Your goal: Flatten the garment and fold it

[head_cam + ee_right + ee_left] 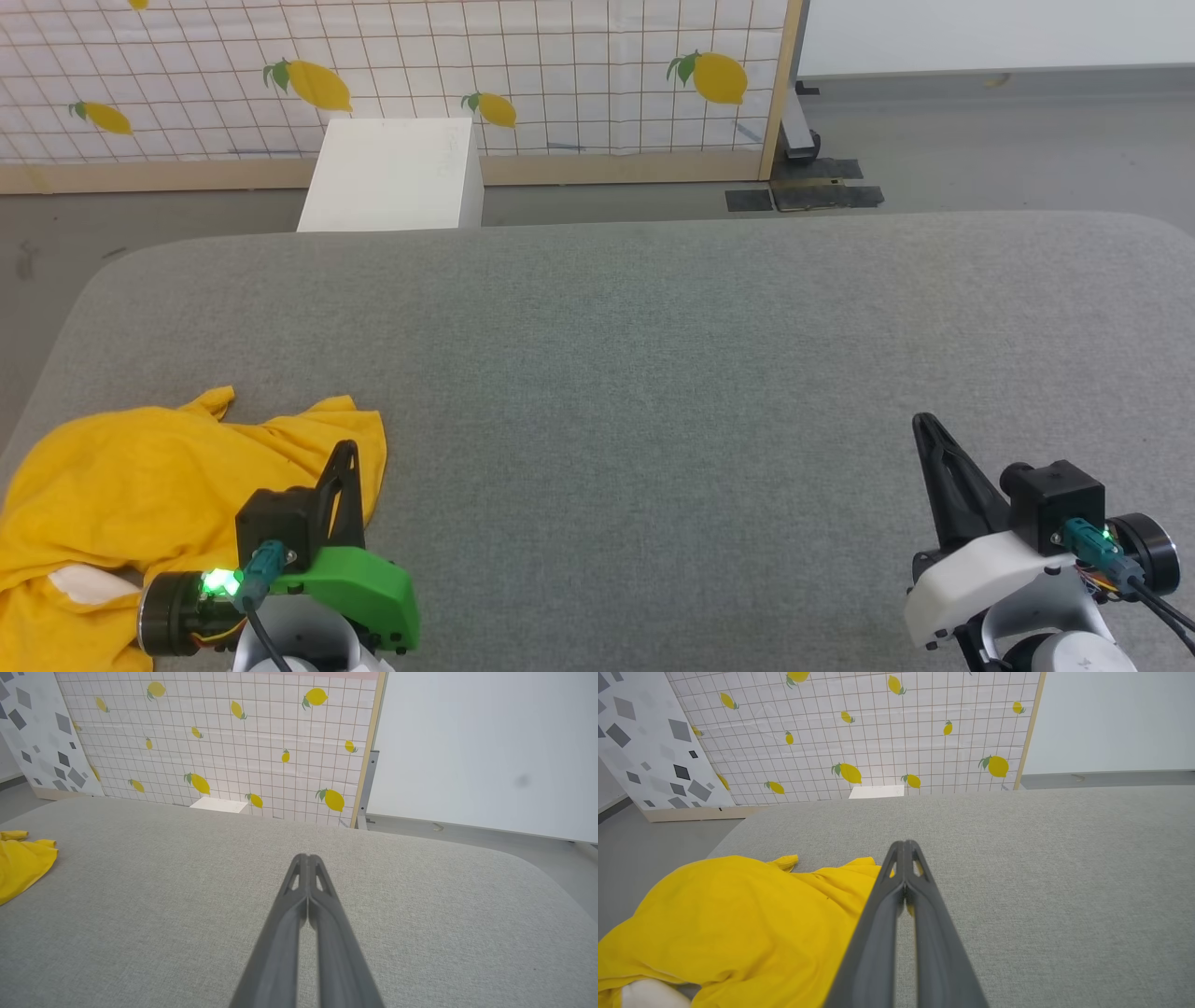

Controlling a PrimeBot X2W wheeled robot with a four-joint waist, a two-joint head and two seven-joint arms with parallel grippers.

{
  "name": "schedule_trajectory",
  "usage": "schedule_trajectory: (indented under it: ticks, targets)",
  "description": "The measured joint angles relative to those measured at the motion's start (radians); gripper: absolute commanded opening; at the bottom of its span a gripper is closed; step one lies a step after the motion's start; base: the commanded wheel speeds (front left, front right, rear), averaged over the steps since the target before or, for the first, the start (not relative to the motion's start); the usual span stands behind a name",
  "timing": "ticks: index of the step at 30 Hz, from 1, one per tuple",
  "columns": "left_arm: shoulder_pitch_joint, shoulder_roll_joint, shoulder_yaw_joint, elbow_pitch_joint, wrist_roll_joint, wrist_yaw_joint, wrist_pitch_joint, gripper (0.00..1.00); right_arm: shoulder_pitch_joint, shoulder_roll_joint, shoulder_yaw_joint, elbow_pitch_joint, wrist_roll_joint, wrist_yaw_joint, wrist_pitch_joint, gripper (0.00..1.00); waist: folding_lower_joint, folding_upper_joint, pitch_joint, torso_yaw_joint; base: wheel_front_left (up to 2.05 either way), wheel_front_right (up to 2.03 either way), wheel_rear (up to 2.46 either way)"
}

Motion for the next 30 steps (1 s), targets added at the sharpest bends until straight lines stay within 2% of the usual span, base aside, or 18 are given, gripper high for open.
schedule_trajectory:
  ticks: [17, 18, 30]
  targets:
    - [0.000, 0.000, 0.000, 0.000, 0.000, 0.000, 0.000, 0.00, 0.000, 0.000, 0.000, 0.000, 0.000, 0.000, 0.000, 0.00, 0.0000, 0.0000, 0.000, 0.000, 0.00, 0.00, 0.00]
    - [0.000, 0.000, 0.000, 0.000, 0.000, 0.000, 0.000, 1.00, 0.000, 0.000, 0.000, 0.000, 0.000, 0.000, 0.000, 1.00, 0.0000, 0.0000, 0.000, 0.000, 0.00, 0.00, 0.00]
    - [0.001, 0.000, -0.007, 0.013, -0.015, 0.000, -0.009, 1.00, 0.000, 0.000, -0.005, 0.019, 0.021, 0.000, -0.009, 1.00, 0.0000, 0.0000, 0.000, 0.000, 0.00, 0.00, 0.00]
